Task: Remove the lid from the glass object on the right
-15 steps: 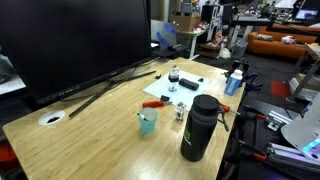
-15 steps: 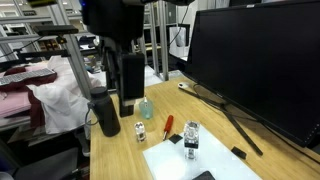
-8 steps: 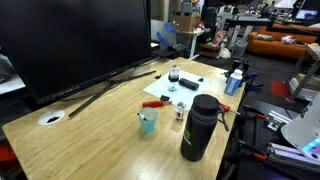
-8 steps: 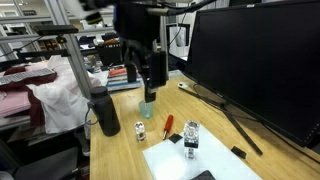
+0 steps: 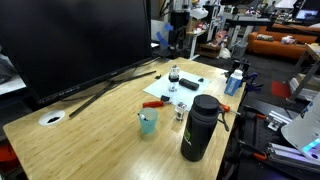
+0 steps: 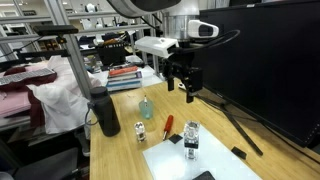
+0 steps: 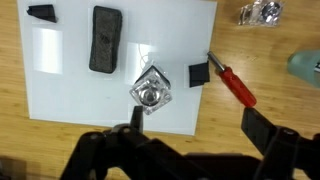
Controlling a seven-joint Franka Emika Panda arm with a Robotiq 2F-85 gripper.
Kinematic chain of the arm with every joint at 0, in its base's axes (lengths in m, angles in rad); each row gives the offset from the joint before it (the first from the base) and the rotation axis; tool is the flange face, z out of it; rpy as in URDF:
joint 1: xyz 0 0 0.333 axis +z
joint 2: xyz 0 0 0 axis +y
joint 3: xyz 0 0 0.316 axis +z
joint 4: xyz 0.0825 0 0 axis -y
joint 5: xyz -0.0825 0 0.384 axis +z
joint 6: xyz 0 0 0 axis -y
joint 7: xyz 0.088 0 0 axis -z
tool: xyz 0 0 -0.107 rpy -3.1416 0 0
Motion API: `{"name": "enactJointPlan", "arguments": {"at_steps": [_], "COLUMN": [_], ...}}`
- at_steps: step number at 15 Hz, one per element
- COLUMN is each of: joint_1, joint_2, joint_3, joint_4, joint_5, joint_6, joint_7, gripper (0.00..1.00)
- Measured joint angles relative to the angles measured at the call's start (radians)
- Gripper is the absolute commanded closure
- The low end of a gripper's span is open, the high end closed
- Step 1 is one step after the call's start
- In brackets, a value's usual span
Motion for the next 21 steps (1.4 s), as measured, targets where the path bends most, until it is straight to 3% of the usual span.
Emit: {"name": "enactJointPlan", "arguments": {"at_steps": [11, 21], "joint_1": [-0.011, -0.038], "joint_2": [0.029, 0.132], "joint_3": [-0.006, -0.019], "joint_4": [0.018, -0.008], "joint_5": [-0.028, -0.017], "joint_6": [0.004, 0.115], "joint_7": [0.090, 0.192], "gripper": [0.00, 0.00]}}
